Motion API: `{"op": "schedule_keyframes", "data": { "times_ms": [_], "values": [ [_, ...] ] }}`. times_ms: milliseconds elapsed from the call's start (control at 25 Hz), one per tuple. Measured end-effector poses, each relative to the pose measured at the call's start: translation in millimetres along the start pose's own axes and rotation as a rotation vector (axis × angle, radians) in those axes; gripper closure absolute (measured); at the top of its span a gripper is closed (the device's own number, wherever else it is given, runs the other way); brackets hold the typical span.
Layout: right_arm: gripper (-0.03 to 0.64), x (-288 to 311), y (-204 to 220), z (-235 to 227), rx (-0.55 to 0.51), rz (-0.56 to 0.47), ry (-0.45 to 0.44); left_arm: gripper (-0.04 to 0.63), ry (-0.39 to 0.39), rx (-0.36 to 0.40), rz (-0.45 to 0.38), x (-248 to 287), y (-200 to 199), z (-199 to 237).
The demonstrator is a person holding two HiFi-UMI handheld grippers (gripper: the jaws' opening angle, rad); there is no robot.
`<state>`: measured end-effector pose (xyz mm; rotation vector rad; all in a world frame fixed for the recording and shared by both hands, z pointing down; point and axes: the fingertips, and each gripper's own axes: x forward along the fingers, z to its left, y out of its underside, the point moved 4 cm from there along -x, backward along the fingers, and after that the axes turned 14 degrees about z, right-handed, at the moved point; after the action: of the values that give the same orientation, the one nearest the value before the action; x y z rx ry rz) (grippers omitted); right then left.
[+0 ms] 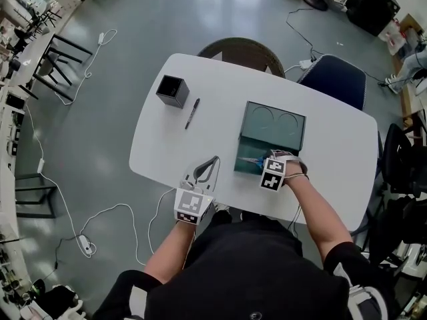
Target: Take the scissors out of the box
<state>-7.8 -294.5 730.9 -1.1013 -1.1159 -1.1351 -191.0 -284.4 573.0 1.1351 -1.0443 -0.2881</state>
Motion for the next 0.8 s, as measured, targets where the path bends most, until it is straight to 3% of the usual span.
{"op": "schedule_keyframes", "data": {
  "times_ms": [480, 800],
  "values": [
    [0.515, 0.9, 0.9, 0.7, 0.065, 0.002, -0.025, 0.583, -0.014, -0.013, 0.006, -9.0, 7.9, -5.9],
    [0.525, -10.2, 2.2, 1.8, 0.075, -0.038, 0.029, 0.583, -0.020, -0.004, -0.008, -14.2, 9.4, -7.1]
  ]
}}
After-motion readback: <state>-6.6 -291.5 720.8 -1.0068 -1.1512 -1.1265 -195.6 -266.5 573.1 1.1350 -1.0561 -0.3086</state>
